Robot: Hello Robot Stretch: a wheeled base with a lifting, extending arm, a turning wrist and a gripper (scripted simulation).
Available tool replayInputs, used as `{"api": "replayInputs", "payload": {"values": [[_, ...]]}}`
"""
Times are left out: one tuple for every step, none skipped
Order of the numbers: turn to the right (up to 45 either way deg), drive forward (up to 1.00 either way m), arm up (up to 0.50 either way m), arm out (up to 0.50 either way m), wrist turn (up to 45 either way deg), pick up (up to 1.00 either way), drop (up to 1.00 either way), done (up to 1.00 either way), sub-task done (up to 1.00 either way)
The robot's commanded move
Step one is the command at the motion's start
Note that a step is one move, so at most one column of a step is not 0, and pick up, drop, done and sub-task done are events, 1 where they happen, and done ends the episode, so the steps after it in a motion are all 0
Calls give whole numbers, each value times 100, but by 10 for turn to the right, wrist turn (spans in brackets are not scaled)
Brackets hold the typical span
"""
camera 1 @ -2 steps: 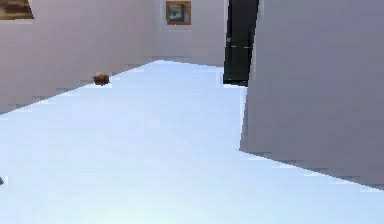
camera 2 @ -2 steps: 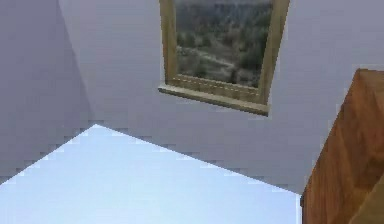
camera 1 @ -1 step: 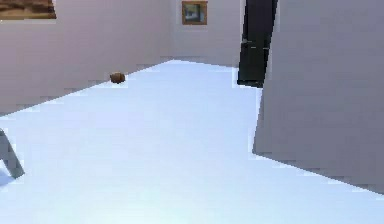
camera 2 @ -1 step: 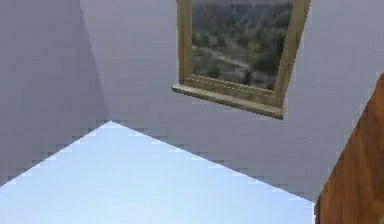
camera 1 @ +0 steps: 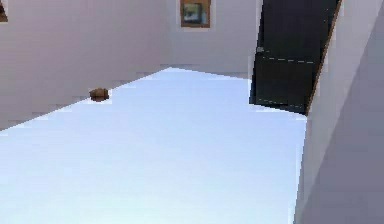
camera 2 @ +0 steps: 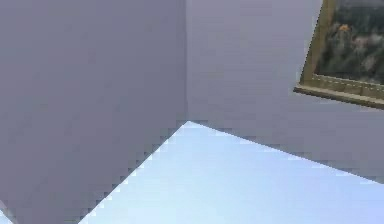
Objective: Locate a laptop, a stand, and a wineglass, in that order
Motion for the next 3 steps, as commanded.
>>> {"api": "replayInputs", "payload": {"values": [[0, 95, 0, 0, 0, 0, 0, 0, 0], [120, 0, 0, 0, 0, 0, 0, 0, 0], [0, 100, 0, 0, 0, 0, 0, 0, 0]]}}
